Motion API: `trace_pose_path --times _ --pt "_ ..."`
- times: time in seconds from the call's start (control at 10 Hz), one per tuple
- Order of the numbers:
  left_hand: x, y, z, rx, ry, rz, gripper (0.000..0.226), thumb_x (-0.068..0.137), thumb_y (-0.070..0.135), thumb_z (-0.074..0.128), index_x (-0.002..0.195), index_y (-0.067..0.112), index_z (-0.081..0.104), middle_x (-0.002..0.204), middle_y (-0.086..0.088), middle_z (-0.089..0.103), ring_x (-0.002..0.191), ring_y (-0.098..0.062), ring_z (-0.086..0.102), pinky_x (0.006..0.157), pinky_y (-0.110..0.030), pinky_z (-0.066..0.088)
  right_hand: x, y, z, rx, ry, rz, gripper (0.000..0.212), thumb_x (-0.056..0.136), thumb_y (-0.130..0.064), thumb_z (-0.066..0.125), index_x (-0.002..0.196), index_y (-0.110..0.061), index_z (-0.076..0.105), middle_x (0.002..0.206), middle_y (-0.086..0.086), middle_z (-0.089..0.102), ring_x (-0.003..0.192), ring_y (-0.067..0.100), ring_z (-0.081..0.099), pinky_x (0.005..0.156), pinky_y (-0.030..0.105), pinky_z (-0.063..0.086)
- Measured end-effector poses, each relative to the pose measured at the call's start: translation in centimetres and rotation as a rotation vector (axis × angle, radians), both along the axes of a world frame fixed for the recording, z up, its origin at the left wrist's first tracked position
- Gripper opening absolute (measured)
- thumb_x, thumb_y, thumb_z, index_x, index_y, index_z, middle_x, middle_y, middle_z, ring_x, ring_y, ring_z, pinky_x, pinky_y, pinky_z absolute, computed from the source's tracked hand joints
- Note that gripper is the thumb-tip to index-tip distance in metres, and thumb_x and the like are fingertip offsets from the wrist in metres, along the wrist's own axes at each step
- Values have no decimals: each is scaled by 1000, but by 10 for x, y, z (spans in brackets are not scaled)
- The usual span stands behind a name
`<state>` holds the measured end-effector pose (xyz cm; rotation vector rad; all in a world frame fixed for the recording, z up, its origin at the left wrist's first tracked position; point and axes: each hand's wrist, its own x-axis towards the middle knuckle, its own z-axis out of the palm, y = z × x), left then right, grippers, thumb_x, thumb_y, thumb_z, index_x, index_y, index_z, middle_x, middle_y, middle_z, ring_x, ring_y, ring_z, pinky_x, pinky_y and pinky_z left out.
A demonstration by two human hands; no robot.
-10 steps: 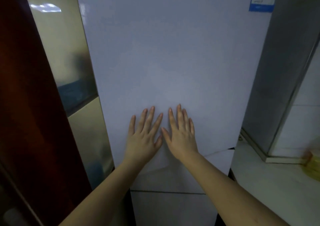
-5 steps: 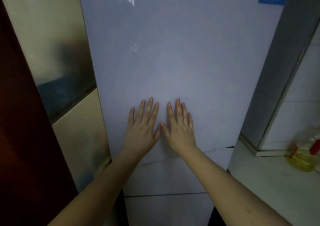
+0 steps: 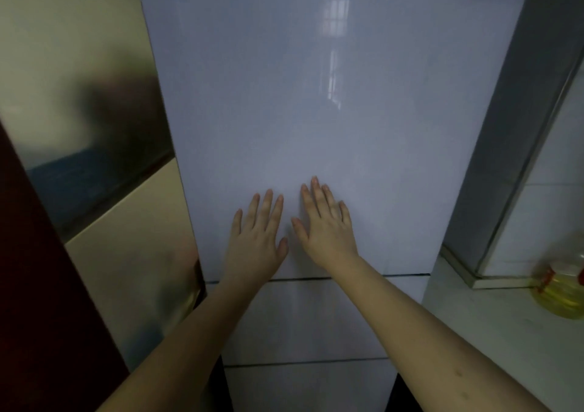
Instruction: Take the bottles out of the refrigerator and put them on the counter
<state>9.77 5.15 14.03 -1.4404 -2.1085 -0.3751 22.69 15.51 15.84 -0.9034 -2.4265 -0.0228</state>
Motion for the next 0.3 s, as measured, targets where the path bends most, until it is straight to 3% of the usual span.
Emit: trace_pose_path --times 0.1,0.3 --pt "7 -2 0 -35 -48 -19 76 97 47 41 157 20 2 165 -4 7 151 -25 10 118 -49 21 5 0 -1 9 -25 2 68 102 -55 22 156 -27 -8 164 -4 -17 152 15 -9 120 39 -5" --pt "12 -10 -5 -163 -126 -63 74 98 50 35 156 22 -2 165 -2 5 152 -23 6 120 -45 16 27 -5 -9 66 -21 -22 68 101 -56 26 158 -24 6 166 2 4 152 22 3 121 42 0"
